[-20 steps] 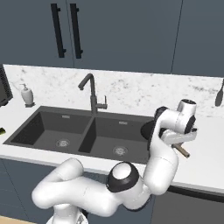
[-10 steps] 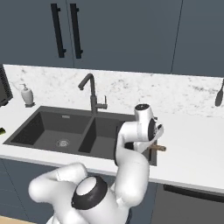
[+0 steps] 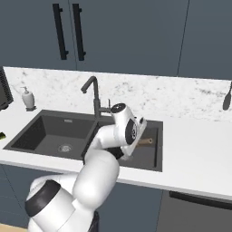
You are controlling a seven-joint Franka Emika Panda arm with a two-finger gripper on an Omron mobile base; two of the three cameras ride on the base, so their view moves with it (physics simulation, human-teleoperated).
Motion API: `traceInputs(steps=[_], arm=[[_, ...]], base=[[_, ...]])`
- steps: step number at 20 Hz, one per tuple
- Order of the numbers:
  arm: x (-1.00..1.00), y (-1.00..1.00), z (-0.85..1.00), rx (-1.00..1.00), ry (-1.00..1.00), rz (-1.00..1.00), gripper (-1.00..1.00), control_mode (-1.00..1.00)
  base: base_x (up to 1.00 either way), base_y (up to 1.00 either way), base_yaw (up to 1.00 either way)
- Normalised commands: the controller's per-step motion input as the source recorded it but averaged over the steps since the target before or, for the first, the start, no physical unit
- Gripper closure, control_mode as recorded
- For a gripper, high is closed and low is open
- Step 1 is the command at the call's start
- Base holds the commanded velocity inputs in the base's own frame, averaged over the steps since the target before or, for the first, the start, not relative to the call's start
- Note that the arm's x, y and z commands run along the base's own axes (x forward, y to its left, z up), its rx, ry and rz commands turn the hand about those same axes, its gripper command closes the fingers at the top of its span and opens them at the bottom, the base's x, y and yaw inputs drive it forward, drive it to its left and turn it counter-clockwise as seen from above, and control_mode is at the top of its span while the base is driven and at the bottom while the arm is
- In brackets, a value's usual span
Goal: Pick the pan and sponge and place them into the sink. Then turn on the water.
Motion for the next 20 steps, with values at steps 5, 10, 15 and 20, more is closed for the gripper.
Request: traceInputs(steps=[5,10,15,20], arm=[[0.03,0.3,0.5,0.0,0.04,0.26,1.0,-1.0],[0.12,0.15,0.12,0.02,0.01,0.18,1.0,-1.0],[0.41,0.16,-0.06,0.02,0.0,0.1,1.0,-1.0],[0.53,0.03,-0.2,0.02,0.03,0.08,1.0,-1.0]], base=[[0.0,0.0,0.0],[0.0,0.0,0.0],[0.0,0.0,0.0],[0.0,0.0,0.0]])
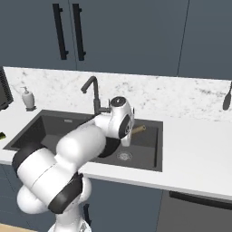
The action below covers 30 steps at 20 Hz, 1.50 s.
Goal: Pick the pan and sponge and place them into the sink. Then turn on the water.
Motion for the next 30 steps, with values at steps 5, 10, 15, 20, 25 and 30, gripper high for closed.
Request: traceInputs(steps=[5,10,15,20,25,30], arm=[[0.4,0.08,-0.38,0.0,0.07,0.09,1.0,-1.0],[0.37,0.17,-0.45,0.0,0.07,0.09,1.0,-1.0],[0.36,0.02,-0.4,0.0,0.03,0.07,1.0,-1.0],[0.1,0.0,-0.45,0.0,0.01,0.06,1.0,-1.0],[0.02,-0.11,-0.29,0.0,0.0,0.04,1.0,-1.0],[0.0,-0.22,-0.1,0.0,0.0,0.0,-1.0,-1.0]], base=[[0.0,0.0,0.0],[0.0,0.0,0.0],[0.0,0.0,0.0],[0.0,0.0,0.0],[0.0,0.0,0.0],[0.0,0.0,0.0]])
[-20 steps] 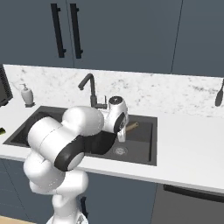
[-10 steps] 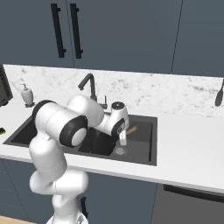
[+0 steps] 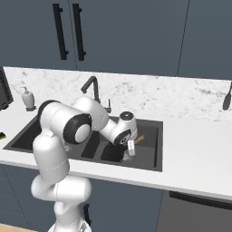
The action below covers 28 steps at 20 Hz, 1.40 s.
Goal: Pick the pan and sponge and place them into the sink. Then turn on the water.
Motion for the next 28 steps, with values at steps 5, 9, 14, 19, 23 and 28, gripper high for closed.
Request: traceInputs(steps=[5,9,14,19,23,28], arm=[[0.02,-0.02,0.0,0.0,0.0,0.0,-1.0,-1.0],[0.08,0.0,0.0,0.0,0.0,0.0,-1.0,-1.0],[0.0,0.24,0.44,-0.02,0.0,0.03,-1.0,-1.0],[-0.13,0.33,0.99,-0.08,0.0,0.08,-1.0,-1.0],[-0.33,0.29,1.0,-0.08,0.0,0.04,-1.0,-1.0],[-0.79,0.29,0.89,-0.08,-0.01,-0.01,-1.0,-1.0]], base=[[0.0,0.0,0.0],[0.0,0.0,0.0],[0.0,0.0,0.0],[0.0,0.0,0.0],[0.0,0.0,0.0],[0.0,0.0,0.0]])
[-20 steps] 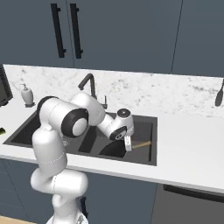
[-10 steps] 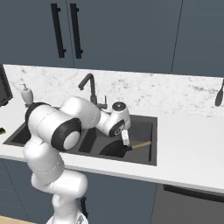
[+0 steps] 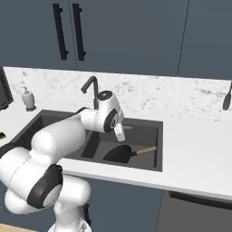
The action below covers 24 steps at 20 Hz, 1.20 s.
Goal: Pick the pan and sponge and place them into the sink. Then turn on the water.
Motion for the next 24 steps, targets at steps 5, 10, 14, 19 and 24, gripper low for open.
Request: traceInputs(steps=[5,10,14,19,24], arm=[[-0.74,0.23,0.79,-0.02,-0.04,-0.21,-1.0,-1.0],[-0.4,0.23,0.68,0.06,-0.09,-0.46,-1.0,-1.0],[-0.27,0.24,0.23,0.24,-0.15,-0.64,-1.0,-1.0],[-0.26,0.06,0.0,0.37,-0.17,-0.67,-1.0,-1.0],[-0.08,0.21,0.0,0.42,-0.2,-0.68,-1.0,-1.0]], base=[[0.0,0.0,0.0],[0.0,0.0,0.0],[0.0,0.0,0.0],[0.0,0.0,0.0],[0.0,0.0,0.0]])
